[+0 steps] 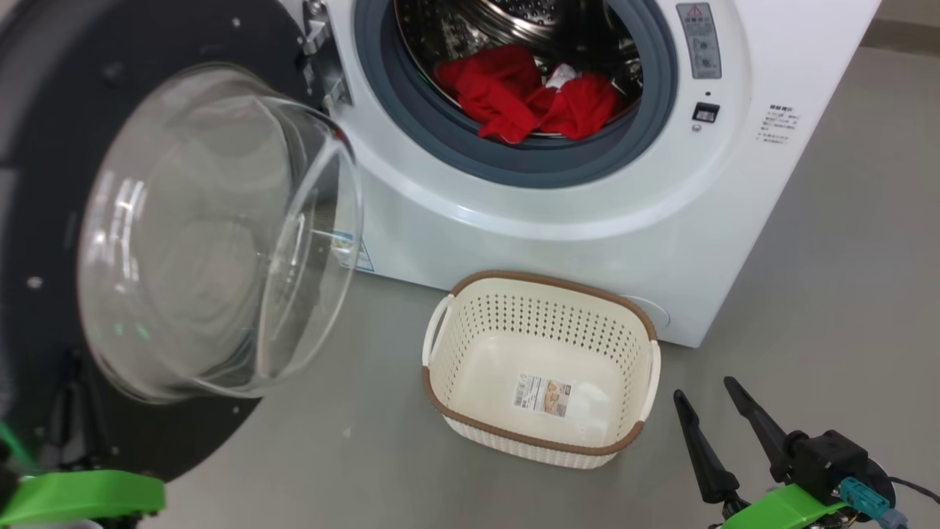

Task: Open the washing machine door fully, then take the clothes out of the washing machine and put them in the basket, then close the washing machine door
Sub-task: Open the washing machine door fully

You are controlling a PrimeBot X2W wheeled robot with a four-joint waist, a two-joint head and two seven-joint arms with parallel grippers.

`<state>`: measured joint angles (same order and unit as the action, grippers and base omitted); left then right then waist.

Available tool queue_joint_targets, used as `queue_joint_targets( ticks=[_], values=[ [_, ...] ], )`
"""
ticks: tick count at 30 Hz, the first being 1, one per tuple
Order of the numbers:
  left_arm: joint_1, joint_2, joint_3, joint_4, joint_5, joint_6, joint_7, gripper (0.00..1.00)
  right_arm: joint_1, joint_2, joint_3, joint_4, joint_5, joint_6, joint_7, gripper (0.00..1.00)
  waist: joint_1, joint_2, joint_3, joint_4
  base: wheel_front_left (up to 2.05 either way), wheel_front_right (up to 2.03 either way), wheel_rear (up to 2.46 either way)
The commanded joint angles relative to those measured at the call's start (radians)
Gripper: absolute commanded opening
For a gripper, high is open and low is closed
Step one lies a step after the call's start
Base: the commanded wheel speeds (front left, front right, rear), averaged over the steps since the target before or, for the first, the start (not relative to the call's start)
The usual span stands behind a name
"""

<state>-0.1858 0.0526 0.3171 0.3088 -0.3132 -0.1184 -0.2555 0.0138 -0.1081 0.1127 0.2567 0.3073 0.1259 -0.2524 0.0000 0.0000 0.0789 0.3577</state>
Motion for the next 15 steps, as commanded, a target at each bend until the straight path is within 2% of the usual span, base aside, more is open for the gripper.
queue_joint_targets(
  ticks=[1,15],
  values=[
    [-0.046,0.045,0.059,-0.013,0.009,-0.001,-0.006,0.0,-0.04,-0.014,0.023,-0.028,-0.005,0.005,-0.009,1.0,0.0,0.0,0.014,-0.008,0.0,0.0,0.0],
    [-0.142,0.104,0.202,0.063,0.035,-0.011,-0.006,0.0,-0.071,-0.033,0.031,-0.037,-0.01,0.005,-0.009,1.0,0.0,0.0,0.082,-0.026,0.0,0.0,0.0]
  ],
)
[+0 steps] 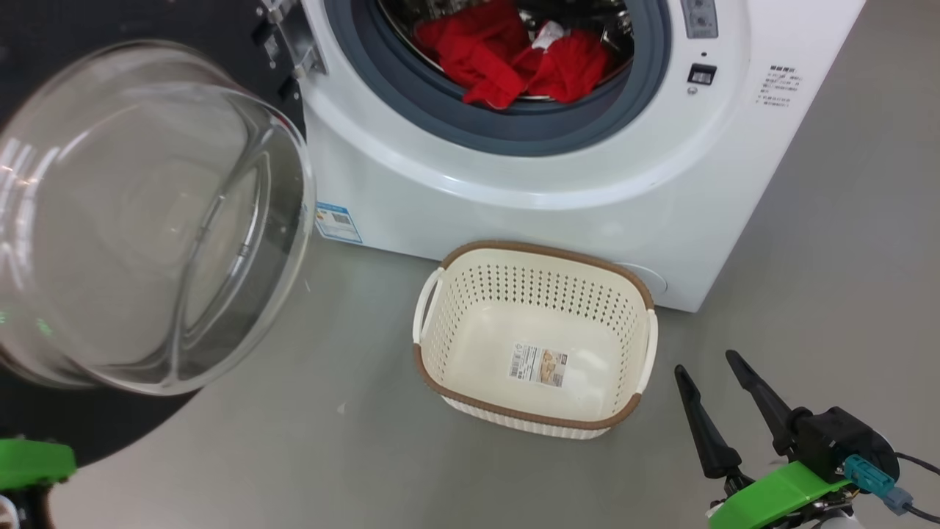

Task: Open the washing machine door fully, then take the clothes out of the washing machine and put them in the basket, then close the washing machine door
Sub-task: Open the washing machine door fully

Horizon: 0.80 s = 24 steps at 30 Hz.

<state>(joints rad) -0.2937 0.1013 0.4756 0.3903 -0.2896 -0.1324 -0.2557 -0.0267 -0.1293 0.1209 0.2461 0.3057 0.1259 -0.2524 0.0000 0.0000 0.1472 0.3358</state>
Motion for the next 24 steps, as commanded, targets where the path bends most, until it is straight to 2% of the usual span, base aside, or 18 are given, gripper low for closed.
queue_joint_targets(
  ticks=[1,10,24],
  values=[
    [-0.043,0.058,0.052,-0.012,0.012,0.003,-0.006,0.0,-0.035,-0.012,0.022,-0.026,-0.01,0.005,-0.009,1.0,0.0,0.0,0.02,-0.005,0.0,0.0,0.0],
    [-0.102,0.092,0.123,0.044,0.025,0.002,-0.006,0.0,-0.061,-0.01,0.026,-0.025,-0.02,0.005,-0.009,1.0,0.0,0.0,0.062,-0.019,0.0,0.0,0.0],
    [-0.177,0.148,0.149,0.149,0.029,0.002,-0.006,0.0,-0.081,-0.01,0.018,-0.024,-0.029,0.005,-0.009,1.0,0.0,0.0,0.084,-0.013,0.0,0.0,0.0]
  ],
)
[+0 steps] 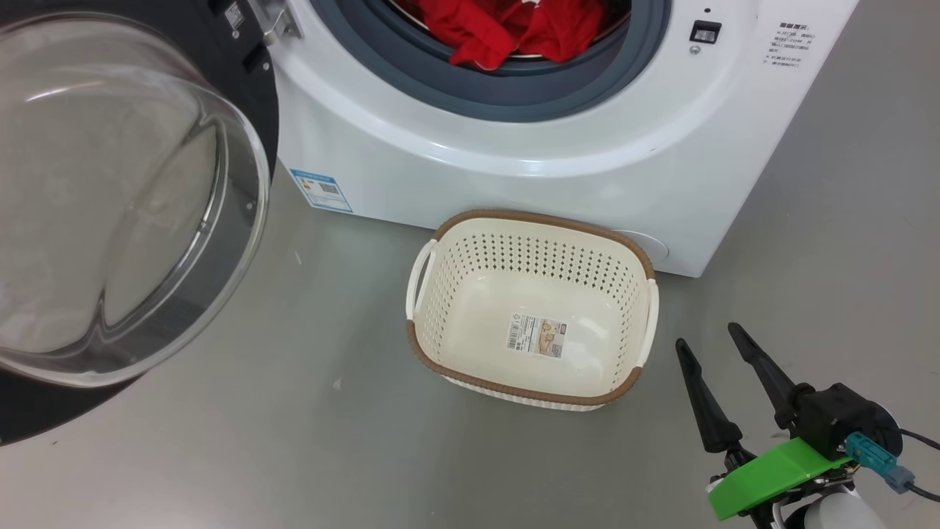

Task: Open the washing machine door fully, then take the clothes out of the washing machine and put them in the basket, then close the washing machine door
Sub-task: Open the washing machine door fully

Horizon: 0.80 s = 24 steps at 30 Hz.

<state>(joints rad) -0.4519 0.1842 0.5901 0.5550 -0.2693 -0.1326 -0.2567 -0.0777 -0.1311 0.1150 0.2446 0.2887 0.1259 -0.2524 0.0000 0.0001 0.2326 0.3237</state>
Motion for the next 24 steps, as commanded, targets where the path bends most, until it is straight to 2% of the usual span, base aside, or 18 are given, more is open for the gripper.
queue_joint_targets(
  ticks=[1,7,21,24],
  values=[
    [-0.019,0.066,0.035,-0.011,0.008,0.002,-0.005,0.0,-0.031,-0.008,0.024,-0.022,-0.012,0.005,-0.009,1.0,0.0,-0.0001,-0.002,-0.002,0.0,0.0,0.0],
    [0.0,0.061,0.002,-0.008,-0.007,0.002,-0.005,0.0,-0.03,-0.01,0.026,-0.021,-0.014,0.005,-0.009,1.0,0.0,-0.0001,-0.015,-0.003,0.0,0.0,0.0],
    [0.129,-0.01,-0.092,-0.118,-0.008,0.002,-0.005,0.0,-0.002,0.001,0.03,-0.019,0.011,0.005,-0.009,1.0,0.0,-0.0001,-0.097,-0.006,0.0,0.0,0.0],
    [0.173,-0.02,-0.121,-0.163,-0.014,0.002,-0.005,0.18,0.005,0.002,0.029,-0.025,0.015,0.005,-0.009,1.0,0.0,-0.0001,-0.111,-0.016,0.0,0.0,0.0]
  ],
)
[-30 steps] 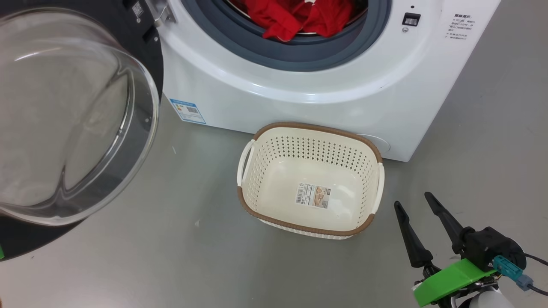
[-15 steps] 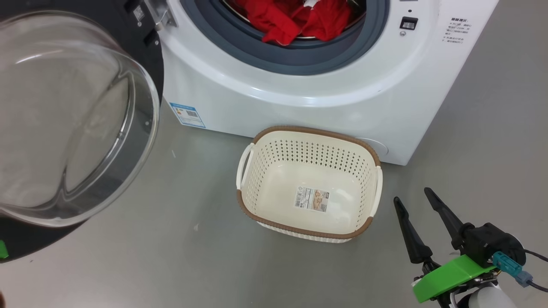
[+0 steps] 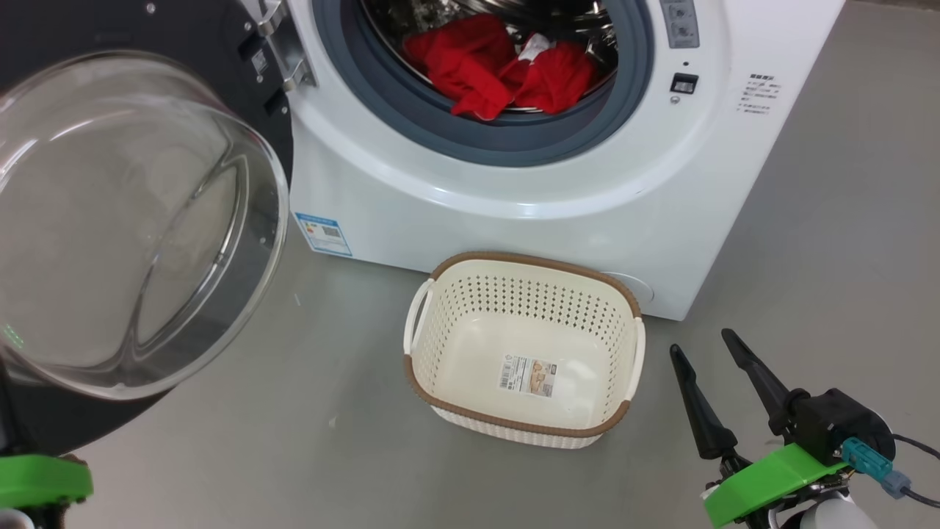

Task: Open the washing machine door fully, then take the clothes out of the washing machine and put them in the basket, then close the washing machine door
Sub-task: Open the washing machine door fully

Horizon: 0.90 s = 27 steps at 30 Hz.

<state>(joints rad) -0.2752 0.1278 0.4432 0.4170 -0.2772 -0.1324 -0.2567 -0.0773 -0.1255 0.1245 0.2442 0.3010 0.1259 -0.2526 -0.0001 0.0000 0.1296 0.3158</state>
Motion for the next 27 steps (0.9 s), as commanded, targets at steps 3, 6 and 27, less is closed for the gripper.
queue_joint_targets(
  ticks=[3,6,27],
  values=[
    [0.041,0.024,-0.001,-0.066,-0.008,0.002,-0.005,0.37,0.011,-0.002,0.019,-0.03,0.005,0.005,-0.009,1.0,0.0001,0.0,-0.021,-0.018,0.0,0.0,0.0],
    [0.077,0.014,-0.038,-0.089,0.0,0.002,-0.005,0.74,0.021,-0.002,0.02,-0.035,0.008,0.005,-0.009,1.0,0.0001,0.0,-0.033,-0.027,0.0,0.0,0.0],
    [0.227,0.005,-0.265,-0.215,-0.072,0.002,-0.005,1.0,0.078,0.006,-0.025,-0.075,0.006,0.005,-0.009,1.0,0.0001,0.0,-0.07,-0.177,0.0,0.0,0.0]
  ],
)
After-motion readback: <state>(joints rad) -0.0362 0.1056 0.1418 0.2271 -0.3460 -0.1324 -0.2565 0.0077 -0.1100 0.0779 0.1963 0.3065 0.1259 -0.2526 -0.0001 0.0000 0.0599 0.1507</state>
